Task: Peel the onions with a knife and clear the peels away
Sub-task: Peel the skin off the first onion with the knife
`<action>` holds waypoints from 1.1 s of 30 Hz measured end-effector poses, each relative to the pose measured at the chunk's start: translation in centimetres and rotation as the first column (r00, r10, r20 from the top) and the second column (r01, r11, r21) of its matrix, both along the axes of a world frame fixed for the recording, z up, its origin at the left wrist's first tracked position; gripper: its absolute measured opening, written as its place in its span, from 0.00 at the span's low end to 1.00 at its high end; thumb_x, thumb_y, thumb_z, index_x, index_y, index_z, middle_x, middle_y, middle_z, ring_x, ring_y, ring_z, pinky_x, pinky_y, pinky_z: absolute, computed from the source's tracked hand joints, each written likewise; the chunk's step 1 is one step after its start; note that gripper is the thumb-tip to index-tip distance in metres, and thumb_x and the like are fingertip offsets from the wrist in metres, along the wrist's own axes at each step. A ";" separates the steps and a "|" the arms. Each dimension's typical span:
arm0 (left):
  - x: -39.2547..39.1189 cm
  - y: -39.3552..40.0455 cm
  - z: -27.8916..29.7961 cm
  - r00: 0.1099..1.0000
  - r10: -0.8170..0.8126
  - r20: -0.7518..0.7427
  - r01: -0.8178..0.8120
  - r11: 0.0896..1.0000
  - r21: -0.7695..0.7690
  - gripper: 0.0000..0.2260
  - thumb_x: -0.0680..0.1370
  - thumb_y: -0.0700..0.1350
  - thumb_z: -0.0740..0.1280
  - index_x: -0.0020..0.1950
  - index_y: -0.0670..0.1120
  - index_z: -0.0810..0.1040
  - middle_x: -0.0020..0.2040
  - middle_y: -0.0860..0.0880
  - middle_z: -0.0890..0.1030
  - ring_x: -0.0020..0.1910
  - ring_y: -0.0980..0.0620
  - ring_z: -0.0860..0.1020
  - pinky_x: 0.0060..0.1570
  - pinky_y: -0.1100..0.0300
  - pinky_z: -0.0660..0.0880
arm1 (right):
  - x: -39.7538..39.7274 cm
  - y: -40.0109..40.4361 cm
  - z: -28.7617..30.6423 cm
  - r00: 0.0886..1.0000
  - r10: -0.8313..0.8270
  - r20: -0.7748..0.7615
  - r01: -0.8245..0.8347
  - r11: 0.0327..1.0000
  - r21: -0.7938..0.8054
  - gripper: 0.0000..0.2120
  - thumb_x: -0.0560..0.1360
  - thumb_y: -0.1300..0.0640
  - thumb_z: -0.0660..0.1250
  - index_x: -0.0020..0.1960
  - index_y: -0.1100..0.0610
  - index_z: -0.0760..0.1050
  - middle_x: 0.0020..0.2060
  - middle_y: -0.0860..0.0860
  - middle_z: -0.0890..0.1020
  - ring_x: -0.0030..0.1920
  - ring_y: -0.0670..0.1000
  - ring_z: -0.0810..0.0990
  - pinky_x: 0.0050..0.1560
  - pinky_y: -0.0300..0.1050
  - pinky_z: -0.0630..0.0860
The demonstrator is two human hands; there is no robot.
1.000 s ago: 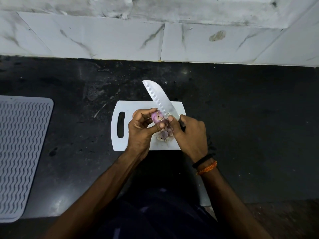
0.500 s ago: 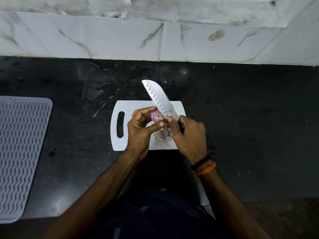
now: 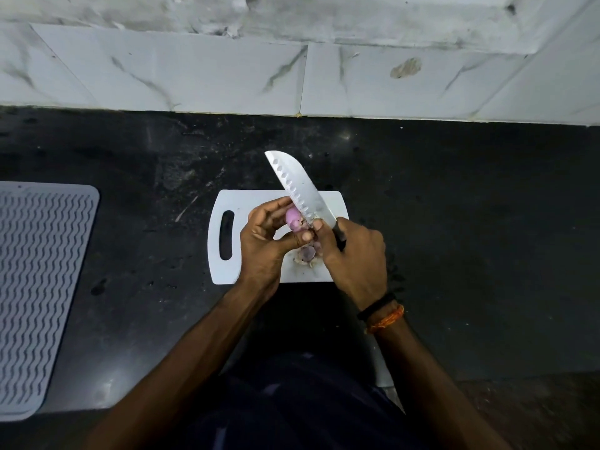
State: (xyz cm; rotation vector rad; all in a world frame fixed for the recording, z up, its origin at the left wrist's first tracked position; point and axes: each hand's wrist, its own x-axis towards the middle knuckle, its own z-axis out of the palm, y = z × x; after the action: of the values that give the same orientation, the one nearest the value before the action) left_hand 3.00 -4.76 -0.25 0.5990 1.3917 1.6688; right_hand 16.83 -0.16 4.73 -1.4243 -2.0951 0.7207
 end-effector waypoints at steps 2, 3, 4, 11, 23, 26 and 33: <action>0.0 0.0 0.1 1.000 -0.017 0.017 0.017 1.000 0.019 0.29 0.63 0.34 0.80 0.63 0.41 0.79 0.62 0.39 0.82 0.62 0.41 0.80 0.61 0.44 0.78 | -0.1 0.3 0.3 1.000 -0.014 0.018 0.014 1.000 0.000 0.23 0.80 0.48 0.67 0.30 0.47 0.61 0.21 0.40 0.65 0.29 0.39 0.75 0.29 0.28 0.65; 0.0 0.0 0.0 1.000 -0.022 0.021 0.022 0.999 0.024 0.29 0.63 0.34 0.80 0.64 0.40 0.78 0.62 0.40 0.82 0.62 0.40 0.80 0.61 0.43 0.77 | -0.1 0.3 0.2 0.999 -0.019 0.038 0.019 1.000 0.003 0.23 0.79 0.47 0.67 0.30 0.48 0.61 0.21 0.41 0.65 0.26 0.42 0.74 0.28 0.29 0.64; -0.1 0.0 -0.1 0.999 -0.021 0.024 0.020 0.999 0.028 0.29 0.63 0.34 0.80 0.64 0.40 0.78 0.62 0.39 0.82 0.62 0.39 0.80 0.61 0.43 0.77 | -0.1 0.3 0.1 0.998 -0.021 0.061 0.021 1.000 0.011 0.22 0.79 0.46 0.66 0.30 0.50 0.63 0.22 0.41 0.66 0.24 0.44 0.71 0.27 0.30 0.63; -0.1 -0.3 -0.2 1.000 0.003 0.008 -0.002 1.000 -0.003 0.22 0.66 0.35 0.79 0.59 0.41 0.81 0.62 0.32 0.78 0.59 0.42 0.82 0.53 0.56 0.80 | 0.2 0.2 -0.5 0.990 0.080 0.114 -0.078 0.997 -0.021 0.27 0.77 0.35 0.56 0.33 0.56 0.71 0.25 0.47 0.73 0.25 0.47 0.71 0.29 0.38 0.58; -0.3 -0.3 0.4 0.995 -0.058 0.082 0.053 0.997 0.063 0.25 0.64 0.40 0.80 0.60 0.51 0.84 0.63 0.29 0.75 0.61 0.34 0.79 0.64 0.40 0.75 | 1.1 2.1 0.0 0.997 0.019 0.074 -0.009 0.991 -0.131 0.26 0.77 0.37 0.62 0.30 0.55 0.69 0.24 0.48 0.73 0.29 0.53 0.74 0.33 0.46 0.68; -0.4 -0.3 -0.2 0.995 -0.057 0.085 0.053 0.998 0.045 0.27 0.64 0.40 0.80 0.63 0.48 0.83 0.63 0.28 0.74 0.62 0.31 0.78 0.65 0.37 0.74 | 1.0 1.9 0.2 0.994 0.029 0.103 -0.019 0.996 -0.089 0.26 0.76 0.37 0.62 0.30 0.56 0.70 0.24 0.48 0.73 0.26 0.49 0.73 0.31 0.44 0.67; -0.6 -0.2 -0.7 0.997 -0.053 0.057 0.052 0.999 0.016 0.26 0.65 0.41 0.79 0.63 0.42 0.82 0.61 0.26 0.73 0.58 0.34 0.79 0.58 0.46 0.78 | 1.1 1.2 0.2 0.988 0.070 0.137 -0.073 0.997 0.015 0.19 0.77 0.41 0.64 0.34 0.53 0.75 0.24 0.44 0.74 0.25 0.42 0.64 0.34 0.38 0.61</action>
State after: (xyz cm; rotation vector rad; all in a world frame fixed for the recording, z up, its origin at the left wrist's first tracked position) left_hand 2.42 -4.93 -0.91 0.5867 1.3131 1.6433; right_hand 17.94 1.01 4.91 -1.4301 -2.2615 0.6447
